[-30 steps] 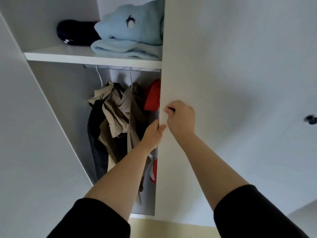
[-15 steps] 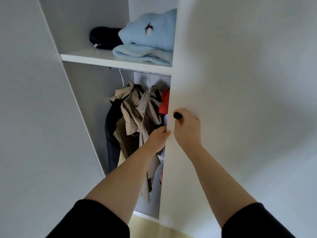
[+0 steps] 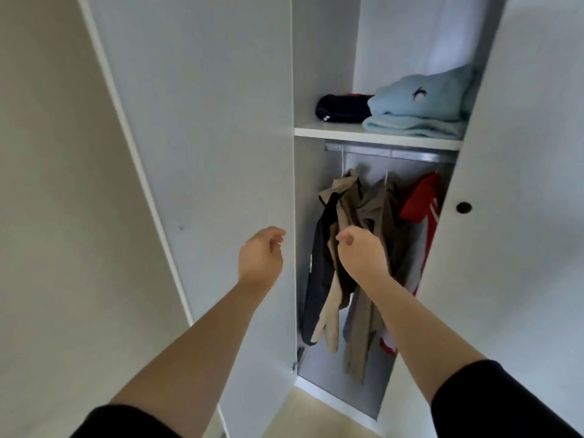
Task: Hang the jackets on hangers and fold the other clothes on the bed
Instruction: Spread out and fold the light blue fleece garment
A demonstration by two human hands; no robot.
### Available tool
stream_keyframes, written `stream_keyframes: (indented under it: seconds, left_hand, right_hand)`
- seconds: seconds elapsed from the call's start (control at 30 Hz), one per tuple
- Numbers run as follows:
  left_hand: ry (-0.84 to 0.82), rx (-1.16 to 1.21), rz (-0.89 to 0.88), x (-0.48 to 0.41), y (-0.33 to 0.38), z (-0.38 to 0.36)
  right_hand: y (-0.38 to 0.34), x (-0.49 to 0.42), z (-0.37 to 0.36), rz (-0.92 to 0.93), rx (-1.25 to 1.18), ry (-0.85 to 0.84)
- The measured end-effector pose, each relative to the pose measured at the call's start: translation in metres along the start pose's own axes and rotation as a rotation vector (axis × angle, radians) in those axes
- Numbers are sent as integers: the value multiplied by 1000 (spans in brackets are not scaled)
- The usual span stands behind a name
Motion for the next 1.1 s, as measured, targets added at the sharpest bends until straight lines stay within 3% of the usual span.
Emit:
stream_keyframes:
  seconds: [0.13, 0.23, 0.27, 0.33, 0.4, 0.43, 0.47, 0.53, 0.73, 0.87, 1.0, 1.1]
  left_hand:
    - [282, -139, -530, 2, -14, 121]
    - [440, -211, -666, 3, -26, 177]
    - [454, -224, -602, -1, -32, 187]
    - [346, -104, -266, -15, -47, 196]
    - [112, 163, 197, -26, -63, 189]
    - [-18, 288, 365, -27, -71, 182]
    - [-114, 360, 412, -27, -76, 177]
    - [-176, 402, 386, -26, -84, 172]
    - [-212, 549, 557, -20, -95, 160]
    - [-371, 636, 595, -4, -64, 119]
    - [-520, 465, 336, 1, -5, 59]
    - [-543, 398, 145, 5, 32, 15]
  right_hand:
    - [-86, 54, -63, 97, -55, -103]
    - [-136, 83, -97, 88, -146, -152]
    - [-150, 90, -104, 86, -161, -163]
    - [-170, 100, -113, 65, -222, -169]
    - [-184, 103, -114, 45, -266, -156]
    - [-187, 104, -112, 32, -274, -148]
    - [-188, 103, -108, 14, -280, -141]
    - [-184, 101, -96, -26, -292, -121]
    - [-142, 96, -38, -193, -351, -71]
    - [-119, 90, 5, -263, -401, -35]
    - [-95, 83, 48, -322, -410, 11]
    - [-70, 79, 79, -332, -408, 14]
Point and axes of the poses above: each hand's wrist, its own x-axis away from the middle knuckle, its own z-axis out of the back of the hand, y = z × x, the point moved 4 cm from there along -x, towards the middle knuckle, and after that the axes turned 15 degrees about y, right-handed, at the moved point
